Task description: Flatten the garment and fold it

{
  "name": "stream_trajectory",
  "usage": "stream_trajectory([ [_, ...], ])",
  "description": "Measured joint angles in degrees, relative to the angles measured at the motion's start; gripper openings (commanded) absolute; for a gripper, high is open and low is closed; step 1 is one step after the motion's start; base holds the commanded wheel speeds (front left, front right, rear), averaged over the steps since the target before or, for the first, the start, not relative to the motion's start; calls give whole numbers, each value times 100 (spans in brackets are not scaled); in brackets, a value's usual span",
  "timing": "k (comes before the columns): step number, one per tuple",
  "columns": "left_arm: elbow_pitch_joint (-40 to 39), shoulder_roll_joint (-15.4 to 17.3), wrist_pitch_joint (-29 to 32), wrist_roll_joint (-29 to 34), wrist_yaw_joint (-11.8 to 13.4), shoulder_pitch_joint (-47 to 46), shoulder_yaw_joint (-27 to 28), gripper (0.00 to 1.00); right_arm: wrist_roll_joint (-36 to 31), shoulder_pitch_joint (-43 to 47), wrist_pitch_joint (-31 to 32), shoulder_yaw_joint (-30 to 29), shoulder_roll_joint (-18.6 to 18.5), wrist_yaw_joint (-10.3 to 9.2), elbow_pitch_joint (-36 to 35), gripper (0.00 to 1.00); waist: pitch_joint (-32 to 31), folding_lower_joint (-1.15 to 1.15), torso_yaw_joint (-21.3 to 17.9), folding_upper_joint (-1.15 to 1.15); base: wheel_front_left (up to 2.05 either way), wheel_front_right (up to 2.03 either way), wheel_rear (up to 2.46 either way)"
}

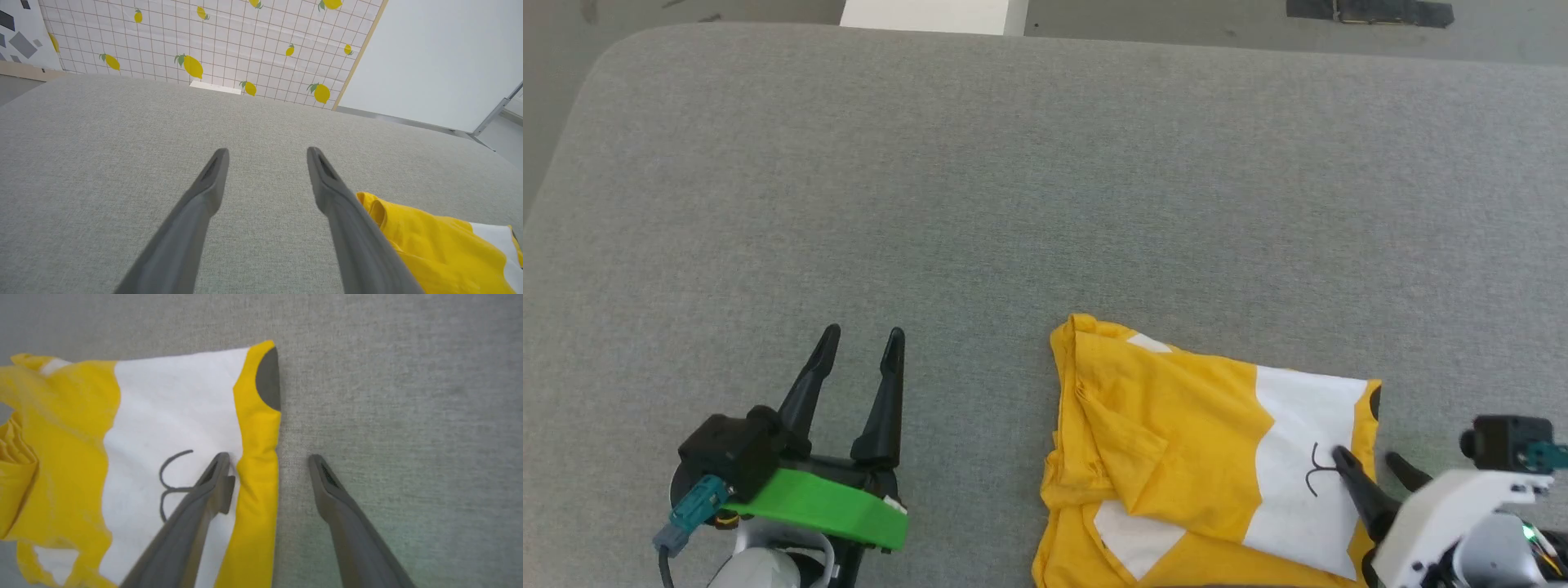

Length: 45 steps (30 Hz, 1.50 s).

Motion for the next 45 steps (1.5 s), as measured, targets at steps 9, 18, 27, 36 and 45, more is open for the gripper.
stream_trajectory([
  [9, 44, 108, 48, 0, -57, -2, -37, 100, 152, -380, -176, 255, -12, 0, 659, 0, -156, 0, 80, 0, 0, 0, 0],
  [18, 51, 175, 51, 1, -71, 1, -45, 100, 152, -359, -292, 285, 14, 0, 738, 0, -386, 0, -80, 0, 0, 0, 0],
  [27, 153, 181, 52, 77, -75, -24, -112, 100, -266, -661, -315, 334, 5, 0, 740, 0, -486, 0, -513, 0, 0, 0, 0],
  [36, 166, 277, 129, 121, -81, -313, -101, 100, -523, -1734, -246, 421, -721, 0, 910, 0, -466, 0, -1112, 0, 0, 0, 0],
  [45, 47, 400, 260, 204, -70, -569, -65, 100, -622, -2766, -222, 553, -1666, 0, 1307, 0, -254, 0, -1640, 0, 0, 0, 0],
])
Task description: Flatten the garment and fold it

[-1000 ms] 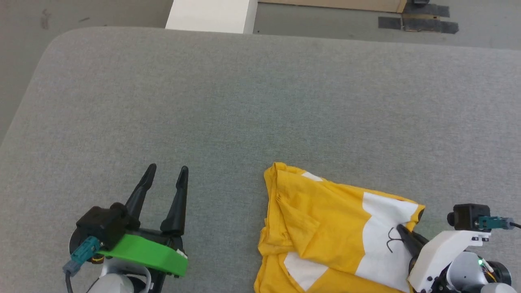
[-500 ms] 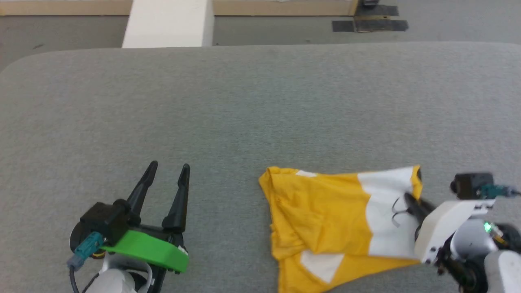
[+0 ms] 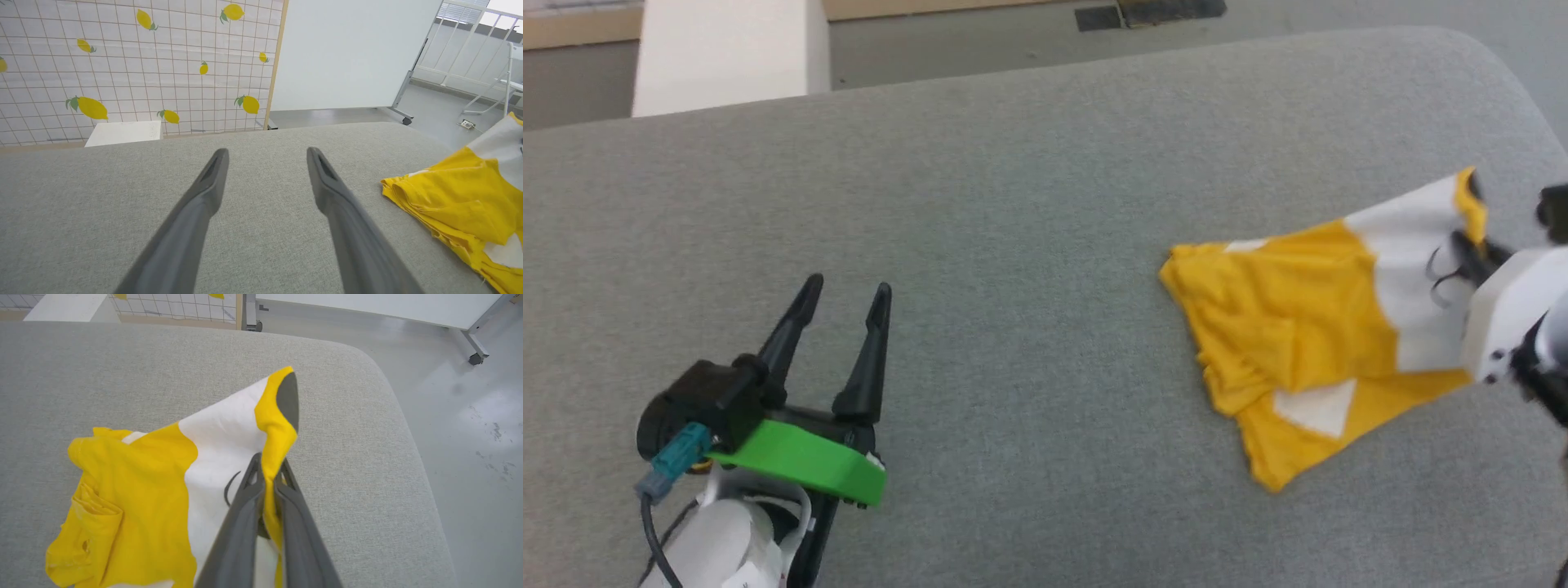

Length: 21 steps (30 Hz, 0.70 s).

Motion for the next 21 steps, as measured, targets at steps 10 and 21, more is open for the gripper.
stream_trajectory([
  [10, -572, 407, 335, 330, 155, -529, 183, 100, -233, -883, -124, -29, -1054, 1, 409, 0, 800, 0, -268, 0, 0, 0, 0],
  [21, -1361, 867, 706, 964, 327, -1176, 321, 100, -646, -1335, -726, -657, -1691, 2, 1051, 0, 1996, 1, -371, 0, 0, 0, 0],
])
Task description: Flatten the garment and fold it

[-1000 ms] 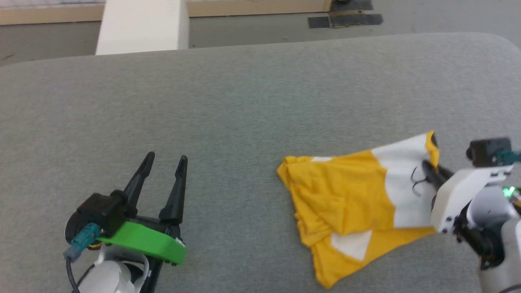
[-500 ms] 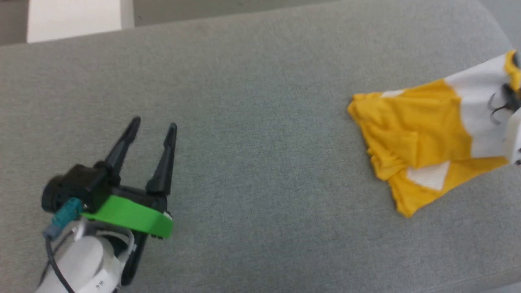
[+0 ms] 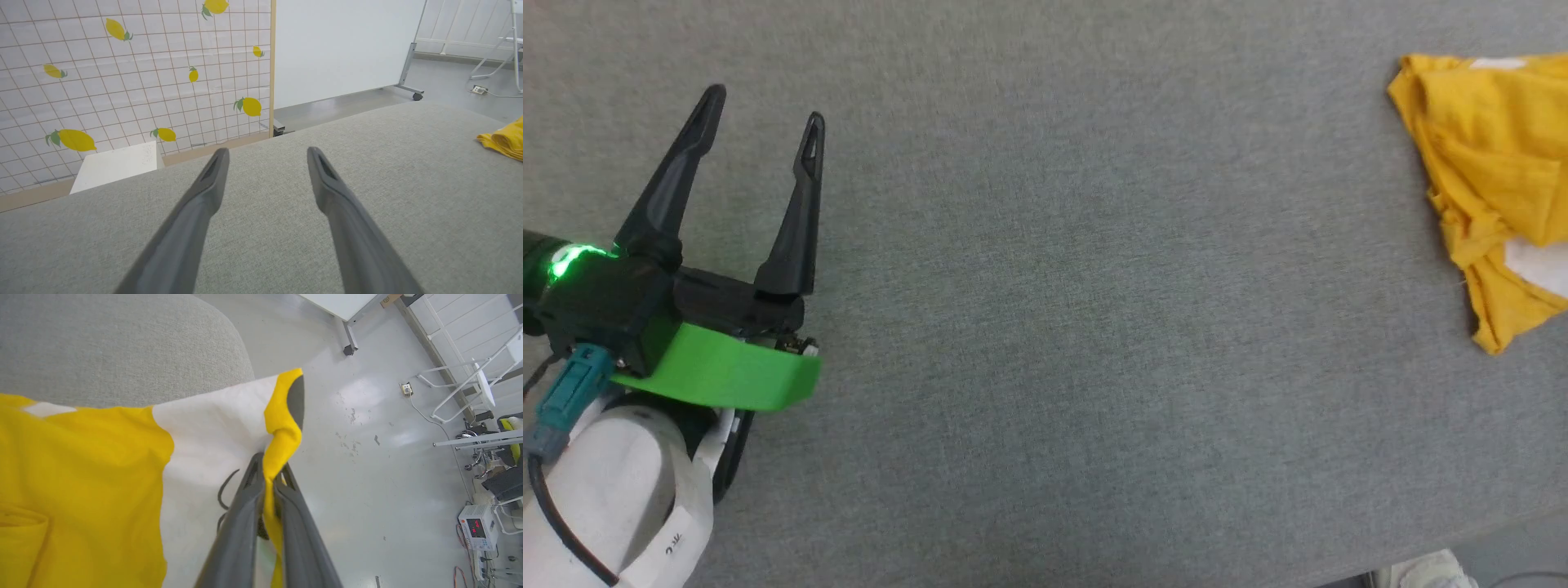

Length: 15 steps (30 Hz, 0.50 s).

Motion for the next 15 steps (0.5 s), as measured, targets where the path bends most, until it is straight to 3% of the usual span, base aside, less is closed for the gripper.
stream_trajectory([
  [12, -381, 92, -63, 285, 225, -141, 94, 100, -730, -504, -564, -349, 153, 1, 1022, 0, 949, 0, -30, 0, 0, 0, 0],
  [13, -402, 77, -111, 276, 232, -141, 105, 100, -798, -529, -593, -389, 163, 1, 1099, 7, 972, 0, -27, 0, 0, 0, 0],
  [14, -402, 78, -126, 279, 236, -141, 108, 100, -837, -549, -622, -408, 169, 1, 1148, 35, 976, 0, -23, 0, 0, 0, 0],
  [15, -417, 90, -197, 300, 222, -141, 87, 100, -876, -571, -649, -415, 176, 1, 1205, 100, 966, 0, -20, 0, 0, 0, 0],
])
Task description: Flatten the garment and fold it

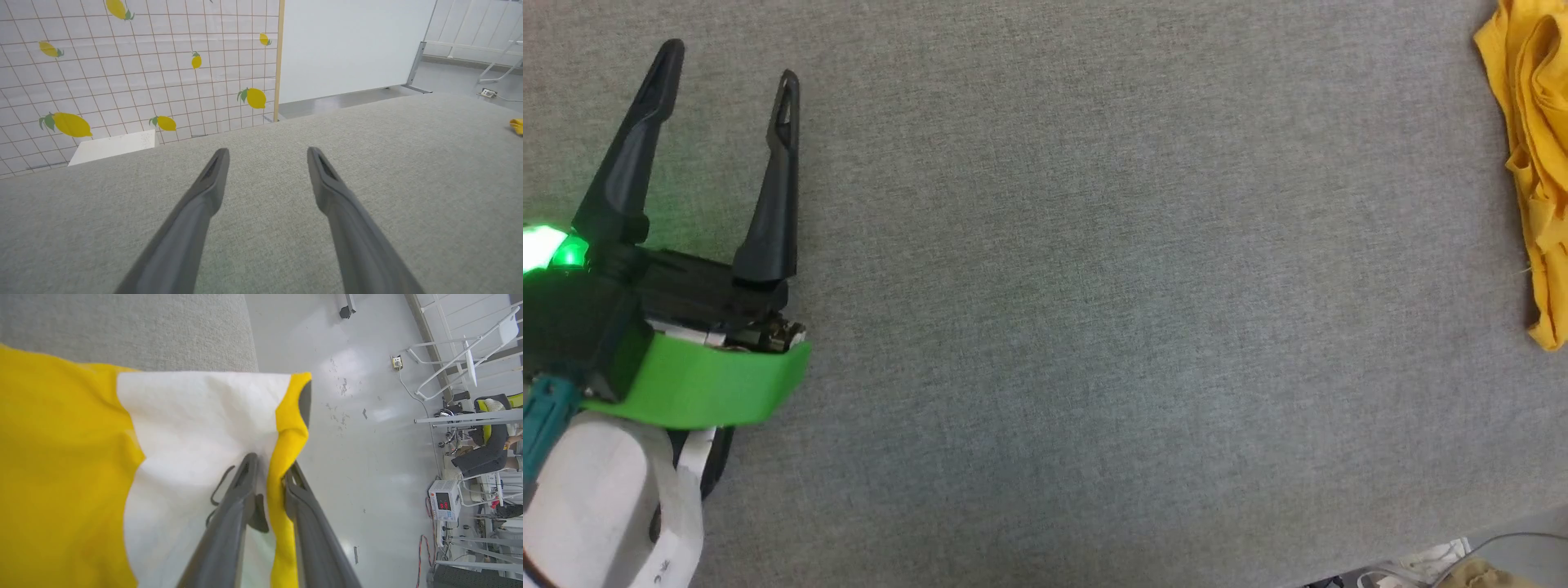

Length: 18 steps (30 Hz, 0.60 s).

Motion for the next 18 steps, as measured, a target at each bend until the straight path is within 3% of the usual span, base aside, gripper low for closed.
stream_trajectory([
  [12, 388, -315, -565, -141, 114, 135, 77, 100, -221, 1, -320, -141, -55, 0, 280, 100, -588, -1, 96, 0, 0, 0, 0],
  [18, 749, -617, -780, -412, 109, 488, 80, 100, 79, 213, -668, -366, 183, 0, 147, 100, -1074, -1, 197, 0, 0, 0, 0],
])
